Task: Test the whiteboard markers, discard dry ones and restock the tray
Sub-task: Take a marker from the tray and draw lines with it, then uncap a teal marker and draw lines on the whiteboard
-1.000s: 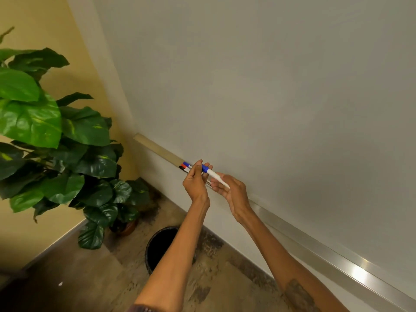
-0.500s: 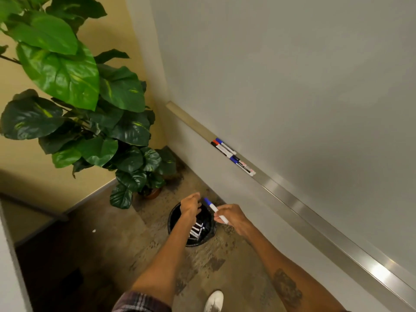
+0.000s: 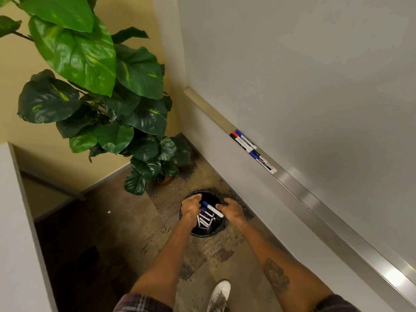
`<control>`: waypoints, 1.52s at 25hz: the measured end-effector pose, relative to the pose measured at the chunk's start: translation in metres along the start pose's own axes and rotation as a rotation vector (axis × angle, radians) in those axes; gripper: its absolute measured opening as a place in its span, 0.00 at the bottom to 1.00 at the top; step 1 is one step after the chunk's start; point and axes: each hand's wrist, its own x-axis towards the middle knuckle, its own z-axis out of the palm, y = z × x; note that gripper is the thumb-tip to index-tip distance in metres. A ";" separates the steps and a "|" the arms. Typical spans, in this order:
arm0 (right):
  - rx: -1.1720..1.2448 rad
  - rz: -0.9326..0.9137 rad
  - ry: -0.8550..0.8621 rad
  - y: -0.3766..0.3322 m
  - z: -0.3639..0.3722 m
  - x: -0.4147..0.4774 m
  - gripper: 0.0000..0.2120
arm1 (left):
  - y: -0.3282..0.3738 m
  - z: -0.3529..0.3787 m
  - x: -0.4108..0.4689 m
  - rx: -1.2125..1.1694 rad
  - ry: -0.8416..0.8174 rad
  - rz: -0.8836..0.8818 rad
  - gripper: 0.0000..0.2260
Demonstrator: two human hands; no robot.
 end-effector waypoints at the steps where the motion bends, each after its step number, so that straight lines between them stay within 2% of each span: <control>1: -0.008 0.003 0.018 0.001 -0.004 0.000 0.28 | -0.001 -0.001 0.004 0.006 0.009 0.005 0.14; 6: -0.053 0.012 0.113 0.031 -0.026 -0.003 0.21 | -0.019 0.019 0.011 0.107 -0.014 -0.003 0.13; 14: 0.137 -0.038 0.250 0.071 -0.100 -0.044 0.13 | -0.024 0.119 -0.050 0.277 -0.274 0.114 0.12; 19: 0.248 -0.052 0.366 0.128 -0.163 -0.085 0.13 | -0.049 0.196 -0.110 0.395 -0.423 0.189 0.12; 25: 0.385 -0.038 0.563 0.233 -0.244 -0.161 0.14 | -0.118 0.286 -0.208 0.499 -0.599 0.242 0.11; 30: 0.445 0.014 0.706 0.333 -0.300 -0.228 0.15 | -0.192 0.356 -0.288 0.604 -0.741 0.243 0.14; 38: 0.534 0.139 0.914 0.486 -0.357 -0.316 0.19 | -0.303 0.441 -0.397 0.753 -0.886 0.258 0.11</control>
